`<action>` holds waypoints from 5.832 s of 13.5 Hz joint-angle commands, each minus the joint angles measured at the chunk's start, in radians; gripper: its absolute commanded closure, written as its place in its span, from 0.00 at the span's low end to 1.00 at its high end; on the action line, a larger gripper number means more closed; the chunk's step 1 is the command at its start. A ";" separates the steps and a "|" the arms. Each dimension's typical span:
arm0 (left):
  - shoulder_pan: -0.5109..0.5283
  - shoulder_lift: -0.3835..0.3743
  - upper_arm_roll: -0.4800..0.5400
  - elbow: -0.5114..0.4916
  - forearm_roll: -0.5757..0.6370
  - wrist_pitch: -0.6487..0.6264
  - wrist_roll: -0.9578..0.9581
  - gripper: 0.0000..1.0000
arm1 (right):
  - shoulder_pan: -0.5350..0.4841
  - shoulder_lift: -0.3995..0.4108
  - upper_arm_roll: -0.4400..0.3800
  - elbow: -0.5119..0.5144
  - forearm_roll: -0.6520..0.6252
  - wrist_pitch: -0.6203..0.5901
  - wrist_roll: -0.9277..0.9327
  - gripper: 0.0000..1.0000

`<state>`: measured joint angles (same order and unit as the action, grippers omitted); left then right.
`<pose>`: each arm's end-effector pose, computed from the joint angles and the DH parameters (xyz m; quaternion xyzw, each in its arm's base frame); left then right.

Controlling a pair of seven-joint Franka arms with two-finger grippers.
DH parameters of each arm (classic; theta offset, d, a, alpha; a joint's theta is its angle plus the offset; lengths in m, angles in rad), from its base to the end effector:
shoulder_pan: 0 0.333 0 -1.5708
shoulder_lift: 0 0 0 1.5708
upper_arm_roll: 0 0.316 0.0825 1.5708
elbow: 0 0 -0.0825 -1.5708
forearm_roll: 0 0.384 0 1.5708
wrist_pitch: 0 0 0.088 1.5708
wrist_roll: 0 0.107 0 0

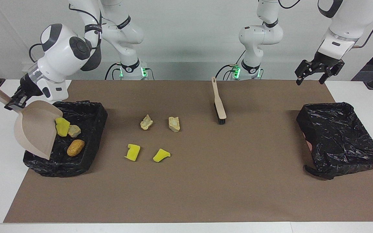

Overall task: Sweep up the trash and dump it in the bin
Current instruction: 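Tip the dustpan with the right gripper to dump scraps into the bin, then bring the empty dustpan back to the table center with the right gripper, then set down the dustpan and withdraw the right gripper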

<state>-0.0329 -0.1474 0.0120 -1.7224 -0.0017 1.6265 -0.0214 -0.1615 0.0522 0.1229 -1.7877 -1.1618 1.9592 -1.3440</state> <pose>0.5128 -0.0104 0.6362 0.9997 0.0002 0.0257 0.0023 0.5987 -0.0850 0.5639 0.5569 0.6483 -0.2905 0.4303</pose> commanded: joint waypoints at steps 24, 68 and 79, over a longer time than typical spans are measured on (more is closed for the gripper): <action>0.011 0.012 -0.010 0.055 0.002 -0.037 -0.003 0.00 | 0.210 0.035 0.009 0.169 0.715 -0.140 0.664 1.00; 0.011 0.014 -0.010 0.055 0.003 -0.037 -0.003 0.00 | 0.792 0.747 0.004 0.722 1.047 -0.010 2.149 0.78; 0.011 0.012 -0.010 0.055 0.003 -0.037 -0.003 0.00 | 0.793 0.580 0.006 0.627 1.065 -0.023 2.154 0.35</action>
<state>-0.0321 -0.1399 0.0066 -1.6854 -0.0028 1.6109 -0.0234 0.6341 0.7096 0.1251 -1.0729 -0.1255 1.9379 0.7796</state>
